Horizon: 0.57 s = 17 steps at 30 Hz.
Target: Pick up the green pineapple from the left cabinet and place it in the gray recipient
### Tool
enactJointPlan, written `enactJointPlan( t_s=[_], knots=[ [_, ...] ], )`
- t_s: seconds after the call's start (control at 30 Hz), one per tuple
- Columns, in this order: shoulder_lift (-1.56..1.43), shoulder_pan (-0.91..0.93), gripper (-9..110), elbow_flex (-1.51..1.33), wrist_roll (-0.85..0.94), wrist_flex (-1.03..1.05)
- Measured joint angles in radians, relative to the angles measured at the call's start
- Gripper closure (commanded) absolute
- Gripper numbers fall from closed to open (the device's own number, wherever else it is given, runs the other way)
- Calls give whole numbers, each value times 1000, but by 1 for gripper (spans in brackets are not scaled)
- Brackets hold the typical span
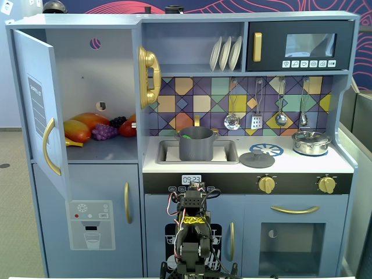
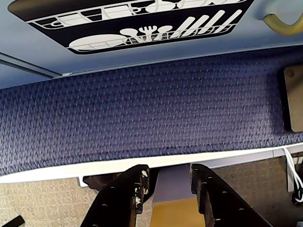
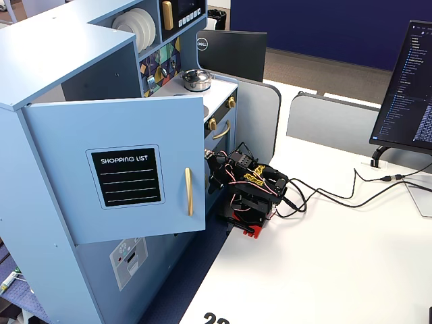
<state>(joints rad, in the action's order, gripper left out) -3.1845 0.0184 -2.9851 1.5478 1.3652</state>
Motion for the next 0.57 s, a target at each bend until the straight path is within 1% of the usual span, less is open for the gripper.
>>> enactJointPlan(
  t_s=[0.57],
  knots=[
    [0, 0, 97, 0, -2, 0]
  ],
)
